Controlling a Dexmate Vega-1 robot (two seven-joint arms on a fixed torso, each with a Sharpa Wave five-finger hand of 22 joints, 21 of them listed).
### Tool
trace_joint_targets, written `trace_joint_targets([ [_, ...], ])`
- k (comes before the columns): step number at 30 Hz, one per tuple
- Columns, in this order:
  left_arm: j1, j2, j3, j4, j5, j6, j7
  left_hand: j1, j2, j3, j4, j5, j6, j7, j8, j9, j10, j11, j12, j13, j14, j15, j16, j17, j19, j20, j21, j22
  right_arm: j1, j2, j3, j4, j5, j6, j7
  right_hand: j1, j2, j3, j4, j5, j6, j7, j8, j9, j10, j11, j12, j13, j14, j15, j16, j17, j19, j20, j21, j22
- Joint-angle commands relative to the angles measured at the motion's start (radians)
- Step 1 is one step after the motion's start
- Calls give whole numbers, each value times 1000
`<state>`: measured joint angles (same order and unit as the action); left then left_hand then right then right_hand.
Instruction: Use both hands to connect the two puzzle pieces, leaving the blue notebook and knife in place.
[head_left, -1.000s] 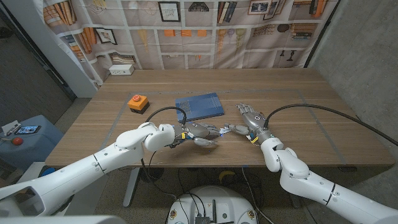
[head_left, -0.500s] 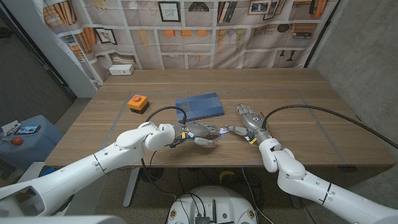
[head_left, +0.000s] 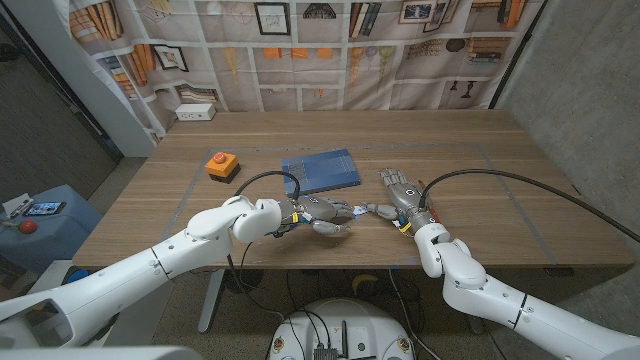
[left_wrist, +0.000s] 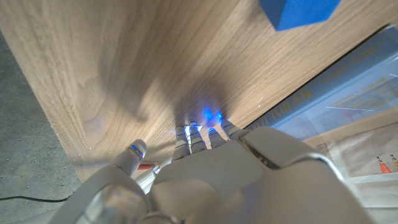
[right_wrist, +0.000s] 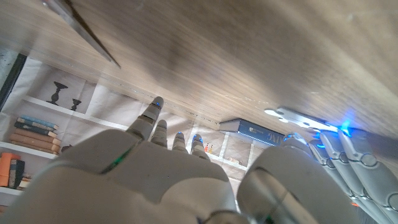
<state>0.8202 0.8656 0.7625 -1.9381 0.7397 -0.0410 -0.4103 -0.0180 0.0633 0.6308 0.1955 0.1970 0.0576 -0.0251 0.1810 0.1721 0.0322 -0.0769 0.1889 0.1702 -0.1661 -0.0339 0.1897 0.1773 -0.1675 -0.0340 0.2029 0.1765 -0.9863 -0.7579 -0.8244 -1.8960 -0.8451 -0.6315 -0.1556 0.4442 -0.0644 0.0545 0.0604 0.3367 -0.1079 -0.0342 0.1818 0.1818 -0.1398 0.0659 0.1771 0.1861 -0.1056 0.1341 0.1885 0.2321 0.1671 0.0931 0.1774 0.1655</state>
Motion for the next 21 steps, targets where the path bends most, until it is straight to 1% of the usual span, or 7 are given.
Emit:
trace_joint_targets([
  [1, 1, -1, 0, 0, -3, 6, 2, 8, 128, 7, -2, -1, 10, -1, 2, 1, 4, -2, 4, 1, -46, -25, -1, 3, -142, -40, 3, 2, 11, 10, -20, 10, -34, -33, 11, 7, -1, -1, -7, 5, -8, 1, 5, 2, -10, 4, 3, 3, -4, 8, 5, 1, 3, 7, 4, 1],
  [14, 13, 1, -3, -14, -14, 30, -5, 8, 127, 8, -2, -2, 12, 1, 2, 1, 5, -2, 4, 1, -44, -26, -1, 3, -138, -41, 3, 2, 12, 12, -31, 8, -55, -55, 24, 21, 4, 4, -16, 6, -3, 4, 9, 2, -12, 8, 6, 3, -6, 11, 7, -1, 1, 13, 5, 2],
  [21, 31, 3, -10, -34, -21, 62, -4, 8, 127, 9, -1, -2, 14, 2, 2, 1, 6, -2, 4, 1, -42, -27, -1, 3, -136, -39, 4, 2, 8, 11, -33, 1, -66, -63, 27, 27, 7, 6, -20, 7, -1, 4, 11, 2, -12, 8, 8, 3, -4, 12, 9, -2, 3, 15, 6, 2],
])
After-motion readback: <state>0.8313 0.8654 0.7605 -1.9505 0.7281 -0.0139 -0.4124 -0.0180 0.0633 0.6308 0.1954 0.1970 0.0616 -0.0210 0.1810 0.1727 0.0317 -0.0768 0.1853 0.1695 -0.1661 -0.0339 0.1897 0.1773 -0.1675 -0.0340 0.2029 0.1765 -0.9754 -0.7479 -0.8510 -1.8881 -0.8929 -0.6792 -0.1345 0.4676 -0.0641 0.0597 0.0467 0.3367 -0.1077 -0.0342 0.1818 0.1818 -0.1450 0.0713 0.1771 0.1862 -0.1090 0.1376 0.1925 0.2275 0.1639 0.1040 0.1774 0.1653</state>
